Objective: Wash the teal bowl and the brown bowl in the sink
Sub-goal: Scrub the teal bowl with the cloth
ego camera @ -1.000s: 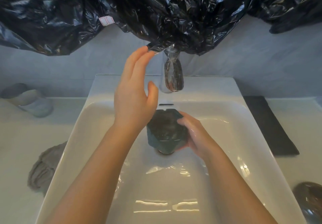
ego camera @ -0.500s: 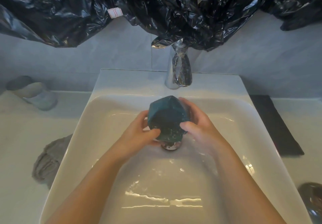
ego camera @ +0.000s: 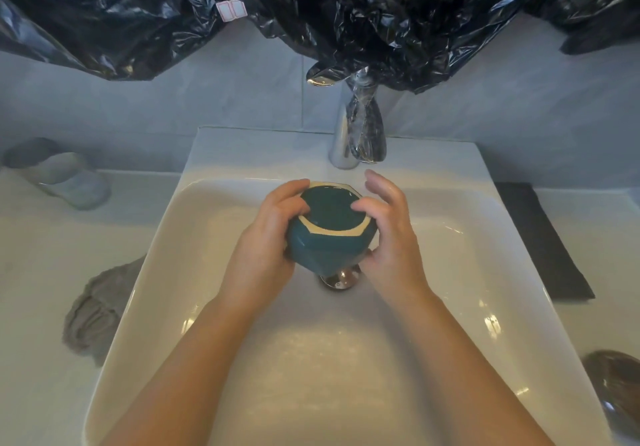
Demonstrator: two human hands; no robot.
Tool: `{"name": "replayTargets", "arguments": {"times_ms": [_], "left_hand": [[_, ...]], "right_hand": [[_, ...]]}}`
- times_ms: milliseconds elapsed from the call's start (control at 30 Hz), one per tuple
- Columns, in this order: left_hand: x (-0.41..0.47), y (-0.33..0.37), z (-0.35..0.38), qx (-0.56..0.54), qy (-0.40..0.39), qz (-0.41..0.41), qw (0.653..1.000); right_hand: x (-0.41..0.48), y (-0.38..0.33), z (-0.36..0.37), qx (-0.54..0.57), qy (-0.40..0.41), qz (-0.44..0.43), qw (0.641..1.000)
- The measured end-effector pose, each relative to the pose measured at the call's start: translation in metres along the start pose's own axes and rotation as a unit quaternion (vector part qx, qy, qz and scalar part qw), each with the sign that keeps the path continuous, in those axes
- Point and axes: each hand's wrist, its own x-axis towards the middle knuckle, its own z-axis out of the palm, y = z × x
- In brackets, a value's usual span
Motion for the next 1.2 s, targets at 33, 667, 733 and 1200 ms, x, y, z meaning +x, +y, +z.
{"name": "replayTargets", "arguments": {"times_ms": [33,667,733,1200], "left_hand": [[0.0,0.001,0.0,0.004,0.001,0.005,1.0],[0.004,0.021,-0.008,-0.1,-0.05,-0.347,0.931],[0.004,0.023,-0.02,-0.128,-0.079,-0.387,0.91],[-0.095,-0.094,-0.14,0.242,-0.265,-0.503,0.786]], "right_hand": [[0.0,0.0,0.001,-0.001,0.005,-0.006,1.0],[0.009,-0.033,-0.005,0.26,-0.097,0.321,0.906],[0.011,-0.038,-0.004,0.302,-0.105,0.404,0.857],[-0.005,-0.099,0.0,0.302,-0.176,0.531,0.772]]}}
